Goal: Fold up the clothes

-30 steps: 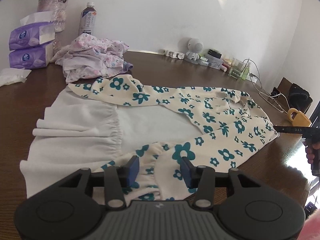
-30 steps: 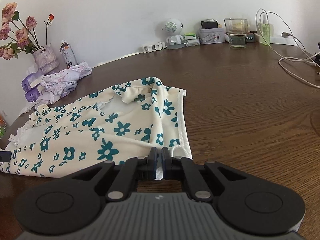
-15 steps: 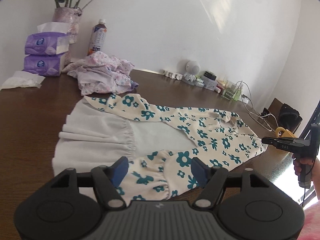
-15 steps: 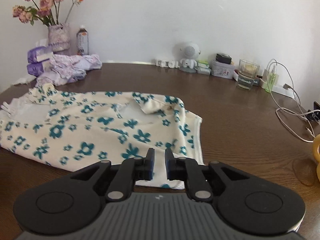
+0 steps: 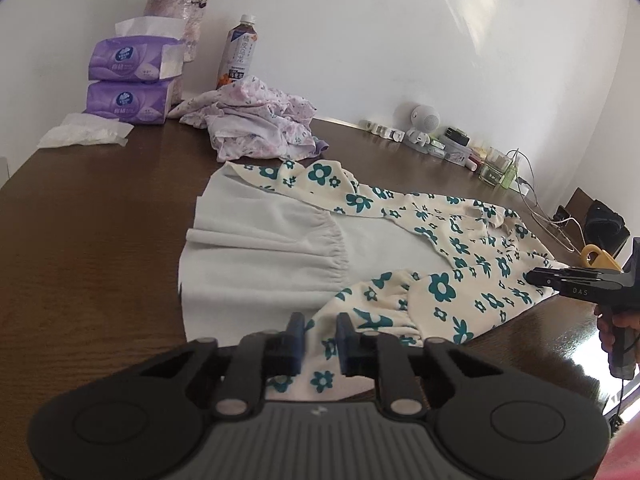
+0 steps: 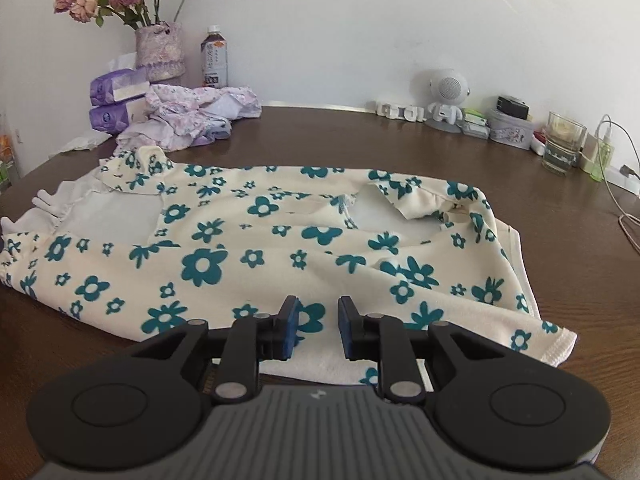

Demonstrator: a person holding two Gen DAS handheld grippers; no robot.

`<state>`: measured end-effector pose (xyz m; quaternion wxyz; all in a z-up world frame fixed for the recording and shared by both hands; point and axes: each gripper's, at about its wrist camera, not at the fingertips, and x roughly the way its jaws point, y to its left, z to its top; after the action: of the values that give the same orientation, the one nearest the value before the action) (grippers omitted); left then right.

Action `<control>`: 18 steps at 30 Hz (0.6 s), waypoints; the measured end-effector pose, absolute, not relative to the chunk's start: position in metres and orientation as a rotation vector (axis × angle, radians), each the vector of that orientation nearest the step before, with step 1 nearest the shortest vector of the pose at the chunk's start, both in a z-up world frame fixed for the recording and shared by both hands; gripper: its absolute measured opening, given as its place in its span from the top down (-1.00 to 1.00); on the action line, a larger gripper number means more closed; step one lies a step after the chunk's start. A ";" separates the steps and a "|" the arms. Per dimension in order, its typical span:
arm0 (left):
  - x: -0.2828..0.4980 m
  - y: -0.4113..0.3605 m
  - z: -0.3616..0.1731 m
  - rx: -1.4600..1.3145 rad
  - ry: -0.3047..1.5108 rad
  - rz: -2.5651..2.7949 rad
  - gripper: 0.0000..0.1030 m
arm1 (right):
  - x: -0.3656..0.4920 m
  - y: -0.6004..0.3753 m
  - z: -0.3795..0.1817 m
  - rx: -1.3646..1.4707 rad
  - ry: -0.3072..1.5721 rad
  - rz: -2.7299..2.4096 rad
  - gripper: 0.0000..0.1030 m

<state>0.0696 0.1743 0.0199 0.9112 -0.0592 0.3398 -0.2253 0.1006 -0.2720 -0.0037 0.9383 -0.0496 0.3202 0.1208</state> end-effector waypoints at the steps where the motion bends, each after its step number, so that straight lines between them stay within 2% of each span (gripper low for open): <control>1: 0.071 0.175 0.021 -0.114 0.689 -0.456 0.76 | 0.100 -0.274 -0.006 -0.093 0.656 0.243 0.53; 8: 0.074 0.173 0.012 -0.095 0.695 -0.438 0.77 | 0.098 -0.282 -0.011 -0.046 0.657 0.230 0.46; 9: 0.074 0.178 0.013 -0.146 0.694 -0.449 0.66 | 0.098 -0.281 -0.011 -0.048 0.656 0.229 0.46; 10: 0.073 0.182 0.015 -0.190 0.689 -0.471 0.42 | 0.098 -0.281 -0.011 -0.050 0.655 0.228 0.46; 11: 0.072 0.186 0.016 -0.234 0.683 -0.494 0.27 | 0.098 -0.281 -0.011 -0.051 0.654 0.228 0.46; 12: 0.071 0.190 0.018 -0.278 0.677 -0.516 0.00 | 0.098 -0.280 -0.011 -0.052 0.653 0.228 0.46; 13: 0.072 0.190 0.019 -0.293 0.679 -0.536 -0.10 | 0.097 -0.280 -0.011 -0.053 0.652 0.228 0.46; 17: 0.081 0.183 0.018 -0.278 0.725 -0.543 -0.09 | 0.097 -0.279 -0.011 -0.057 0.647 0.224 0.46; 18: 0.085 0.179 0.017 -0.253 0.740 -0.538 -0.03 | 0.097 -0.278 -0.011 -0.060 0.645 0.222 0.46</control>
<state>0.0846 0.1794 0.0165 0.8895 -0.1216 0.3562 -0.2590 0.0966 -0.2781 -0.0113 0.9420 -0.0293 0.3162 0.1089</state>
